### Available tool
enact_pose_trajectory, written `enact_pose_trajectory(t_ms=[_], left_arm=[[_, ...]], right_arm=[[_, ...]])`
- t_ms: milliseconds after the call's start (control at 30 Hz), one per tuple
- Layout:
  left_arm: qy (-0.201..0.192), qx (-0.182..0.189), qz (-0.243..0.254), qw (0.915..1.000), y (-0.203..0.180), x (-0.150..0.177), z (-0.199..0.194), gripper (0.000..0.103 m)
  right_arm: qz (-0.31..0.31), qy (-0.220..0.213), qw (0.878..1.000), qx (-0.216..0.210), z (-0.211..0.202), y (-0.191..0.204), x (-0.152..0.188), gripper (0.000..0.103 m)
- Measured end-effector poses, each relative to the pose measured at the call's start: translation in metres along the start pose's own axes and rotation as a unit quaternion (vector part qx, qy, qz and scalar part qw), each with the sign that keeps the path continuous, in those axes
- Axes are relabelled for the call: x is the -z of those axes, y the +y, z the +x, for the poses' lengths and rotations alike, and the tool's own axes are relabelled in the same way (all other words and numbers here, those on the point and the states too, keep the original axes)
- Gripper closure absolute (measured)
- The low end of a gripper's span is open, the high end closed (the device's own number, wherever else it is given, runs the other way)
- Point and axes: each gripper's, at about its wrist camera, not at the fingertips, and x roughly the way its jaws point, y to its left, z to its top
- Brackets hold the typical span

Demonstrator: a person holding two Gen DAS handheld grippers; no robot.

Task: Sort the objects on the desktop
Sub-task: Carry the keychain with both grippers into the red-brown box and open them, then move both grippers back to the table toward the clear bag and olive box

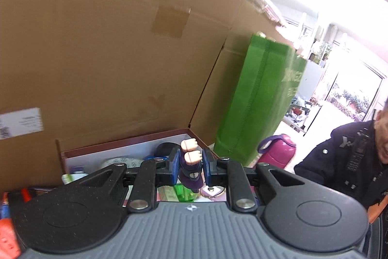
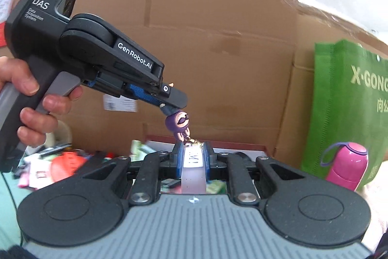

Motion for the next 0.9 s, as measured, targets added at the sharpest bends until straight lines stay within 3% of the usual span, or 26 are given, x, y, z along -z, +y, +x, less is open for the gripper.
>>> enact_pose_trajectory(t_ms=[200, 433, 467, 533, 567, 600, 633, 733, 767, 900], left_arm=[[0.019, -0.004, -0.016, 0.9997, 0.01, 0.003, 0.055, 0.084], [0.023, -0.011, -0.025, 0.9994, 0.02, 0.013, 0.091, 0.084], [0.014, -0.017, -0.02, 0.9996, 0.022, 0.015, 0.092, 0.079], [0.005, -0.026, -0.011, 0.9996, 0.024, 0.02, 0.088, 0.041], [0.0, -0.033, -0.007, 0.9994, 0.024, 0.023, 0.083, 0.015], [-0.014, -0.039, 0.001, 0.9992, 0.024, 0.027, 0.075, 0.006], [-0.03, -0.042, 0.016, 0.9986, 0.023, 0.03, 0.068, 0.005], [-0.049, -0.053, 0.057, 0.9958, 0.018, 0.036, 0.051, 0.002], [-0.05, -0.056, 0.059, 0.9954, 0.018, 0.038, 0.046, 0.002], [-0.039, -0.067, 0.049, 0.9958, 0.017, 0.046, 0.026, 0.002]], right_arm=[[0.005, 0.038, 0.999, 0.014, 0.046, -0.029, 0.011, 0.088], [0.0, 0.041, 0.999, 0.036, 0.086, -0.049, 0.019, 0.088], [-0.004, 0.048, 0.998, 0.038, 0.092, -0.05, 0.023, 0.087], [-0.014, 0.065, 0.996, 0.053, 0.107, -0.051, 0.033, 0.087], [-0.019, 0.076, 0.995, 0.063, 0.113, -0.051, 0.038, 0.078], [-0.022, 0.092, 0.993, 0.072, 0.118, -0.05, 0.043, 0.068], [-0.026, 0.102, 0.991, 0.08, 0.119, -0.048, 0.047, 0.052], [-0.033, 0.089, 0.99, 0.102, 0.108, -0.037, 0.054, 0.026], [-0.029, 0.082, 0.991, 0.101, 0.104, -0.035, 0.052, 0.02], [0.003, 0.065, 0.995, 0.08, 0.083, -0.021, 0.048, 0.015]])
